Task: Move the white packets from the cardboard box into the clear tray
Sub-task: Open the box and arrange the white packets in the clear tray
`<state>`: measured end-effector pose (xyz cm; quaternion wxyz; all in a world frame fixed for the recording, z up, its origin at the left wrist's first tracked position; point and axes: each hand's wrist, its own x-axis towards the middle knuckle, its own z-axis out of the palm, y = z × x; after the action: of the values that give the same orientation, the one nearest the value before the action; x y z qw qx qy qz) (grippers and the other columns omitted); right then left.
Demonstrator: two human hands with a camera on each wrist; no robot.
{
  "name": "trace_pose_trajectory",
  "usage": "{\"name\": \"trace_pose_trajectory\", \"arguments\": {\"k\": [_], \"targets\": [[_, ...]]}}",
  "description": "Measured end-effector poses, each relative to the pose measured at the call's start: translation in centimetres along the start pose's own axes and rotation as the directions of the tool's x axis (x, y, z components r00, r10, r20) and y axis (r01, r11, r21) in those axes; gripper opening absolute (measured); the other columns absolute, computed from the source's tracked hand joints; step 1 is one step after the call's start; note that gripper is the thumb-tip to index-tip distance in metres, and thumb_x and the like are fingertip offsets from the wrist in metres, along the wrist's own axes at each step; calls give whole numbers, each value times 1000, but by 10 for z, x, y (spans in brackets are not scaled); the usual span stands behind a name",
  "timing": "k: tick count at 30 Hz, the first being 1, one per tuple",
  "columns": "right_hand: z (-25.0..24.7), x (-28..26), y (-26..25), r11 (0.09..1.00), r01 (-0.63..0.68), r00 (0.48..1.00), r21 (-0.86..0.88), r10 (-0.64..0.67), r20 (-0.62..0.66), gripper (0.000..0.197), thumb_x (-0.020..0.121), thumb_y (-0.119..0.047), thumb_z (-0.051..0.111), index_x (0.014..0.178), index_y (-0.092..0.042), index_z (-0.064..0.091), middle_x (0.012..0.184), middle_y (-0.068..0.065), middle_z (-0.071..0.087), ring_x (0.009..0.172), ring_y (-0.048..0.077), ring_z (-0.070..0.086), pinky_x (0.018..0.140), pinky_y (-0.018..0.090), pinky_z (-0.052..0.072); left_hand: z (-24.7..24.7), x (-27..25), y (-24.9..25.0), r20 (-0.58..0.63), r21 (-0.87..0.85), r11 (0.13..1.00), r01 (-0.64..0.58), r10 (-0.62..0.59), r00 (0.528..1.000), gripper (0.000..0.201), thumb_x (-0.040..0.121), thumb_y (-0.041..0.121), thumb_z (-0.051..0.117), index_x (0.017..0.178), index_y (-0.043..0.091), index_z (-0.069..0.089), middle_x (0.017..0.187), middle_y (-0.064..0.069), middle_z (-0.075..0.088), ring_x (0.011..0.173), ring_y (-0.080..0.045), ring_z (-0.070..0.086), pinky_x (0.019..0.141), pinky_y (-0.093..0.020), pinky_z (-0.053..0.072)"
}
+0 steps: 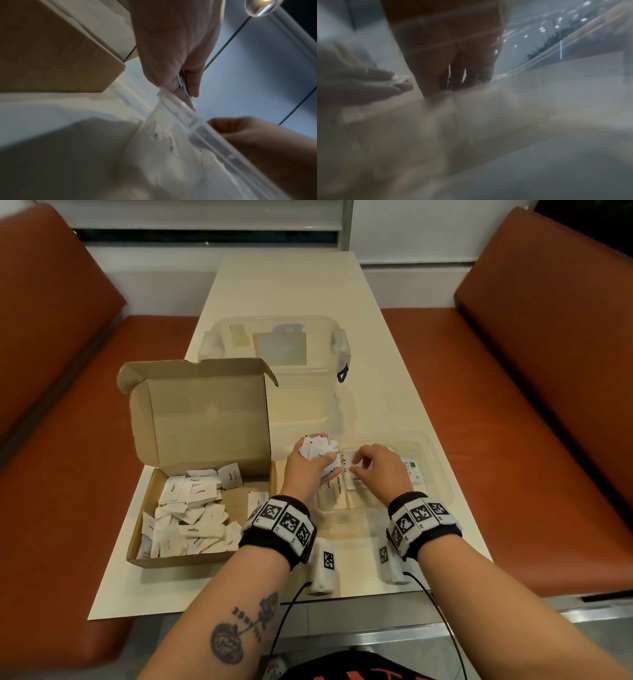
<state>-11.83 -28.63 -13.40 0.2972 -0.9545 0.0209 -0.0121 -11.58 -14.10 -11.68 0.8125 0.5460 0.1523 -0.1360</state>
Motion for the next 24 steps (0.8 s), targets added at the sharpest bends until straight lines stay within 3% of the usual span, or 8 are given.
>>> {"name": "trace_pose_trajectory", "arguments": {"k": [3,8,11,15,19,24], "targets": [[-8,-4,-18,958,87,991,272,-54,-126,4,82,-20,68,85,-20,65,76,-6,59,67,5,49,64,17,41,-1,0,1,34,-15,1000,-14,15,999,35,87,-7,58,114,15,58,117,-14,62,108,-33,63,85,-39,57],[-13,-7,-39,906,108,994,410,-100,-41,25,79,-14,72,101,-24,68,92,-7,64,73,1,53,64,2,39,-1,0,1,42,-130,991,-16,21,999,37,91,-3,56,125,10,51,113,-17,67,89,-24,72,67,-30,60],[-13,-8,-40,922,85,996,378,-89,-7,32,78,-13,72,108,-23,69,97,-6,62,78,5,53,66,2,39,-1,-3,3,49,-204,979,-1,12,999,39,91,1,57,127,14,48,108,-13,67,79,-22,73,57,-26,58],[-12,-7,-38,938,54,998,343,-43,-41,25,78,-15,73,102,-23,70,91,-5,61,74,10,54,61,2,39,0,-4,2,111,-131,991,-3,17,994,37,94,10,57,128,20,48,113,-13,67,92,-24,71,62,-28,58],[-13,-7,-37,935,18,1000,354,-13,-17,33,75,-13,74,106,-26,68,93,-3,63,69,8,54,61,6,41,-1,-1,5,117,-136,990,48,-32,993,27,100,29,44,123,19,55,97,-7,73,86,-20,72,68,-36,59],[-11,-10,-39,931,38,999,364,-37,-12,43,77,-19,73,116,-35,65,92,-7,58,72,8,53,67,11,42,-4,2,4,116,-92,994,55,-44,992,26,102,25,40,117,17,58,95,-8,72,79,-20,72,60,-32,60]]}}
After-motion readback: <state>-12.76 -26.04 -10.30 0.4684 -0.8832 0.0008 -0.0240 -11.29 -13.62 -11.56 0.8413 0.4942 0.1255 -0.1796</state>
